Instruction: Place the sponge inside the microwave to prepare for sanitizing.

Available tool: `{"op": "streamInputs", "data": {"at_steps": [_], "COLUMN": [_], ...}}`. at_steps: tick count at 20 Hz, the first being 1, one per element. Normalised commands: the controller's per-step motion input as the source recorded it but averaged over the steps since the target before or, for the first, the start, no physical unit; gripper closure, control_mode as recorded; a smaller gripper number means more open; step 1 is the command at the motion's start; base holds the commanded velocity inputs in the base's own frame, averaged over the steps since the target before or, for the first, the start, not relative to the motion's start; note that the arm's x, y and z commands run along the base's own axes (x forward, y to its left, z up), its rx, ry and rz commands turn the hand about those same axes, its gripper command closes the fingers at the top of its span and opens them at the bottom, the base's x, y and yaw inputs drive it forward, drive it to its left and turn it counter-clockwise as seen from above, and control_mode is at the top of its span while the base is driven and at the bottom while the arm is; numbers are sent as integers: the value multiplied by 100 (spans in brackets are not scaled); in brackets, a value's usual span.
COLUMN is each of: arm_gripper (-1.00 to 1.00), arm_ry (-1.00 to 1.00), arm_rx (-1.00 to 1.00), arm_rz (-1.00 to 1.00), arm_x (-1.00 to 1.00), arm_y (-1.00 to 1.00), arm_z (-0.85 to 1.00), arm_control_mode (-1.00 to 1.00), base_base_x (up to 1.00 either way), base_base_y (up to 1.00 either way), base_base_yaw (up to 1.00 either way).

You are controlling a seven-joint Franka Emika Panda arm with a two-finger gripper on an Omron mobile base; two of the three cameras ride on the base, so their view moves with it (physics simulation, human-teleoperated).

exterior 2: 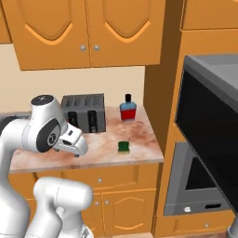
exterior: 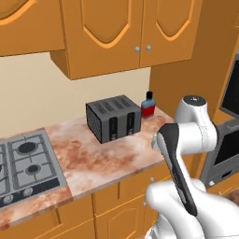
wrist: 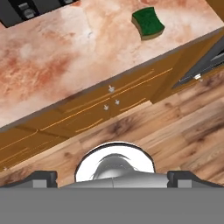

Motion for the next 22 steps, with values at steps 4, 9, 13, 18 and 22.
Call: {"op": "streamInputs", "data": {"at_steps": [4, 9, 13, 18, 22], "arm_gripper": [-100, -100, -100, -100, -100], "arm_ry": [0, 0, 0, 0, 0], "arm_rx": [0, 0, 0, 0, 0], "arm_rz": [0, 0, 0, 0, 0], "arm_x": [0, 0, 0, 0, 0], "arm_y": [0, 0, 0, 0, 0], "arm_z": [0, 0, 0, 0, 0], "arm_control_mode": [100, 100, 100, 100, -100], "base_base_x": [46, 28, 25, 4, 0], "base_base_y": [-32, -40, -6, 0, 0], "base_base_yaw": [-10, -9, -2, 0, 0]}}
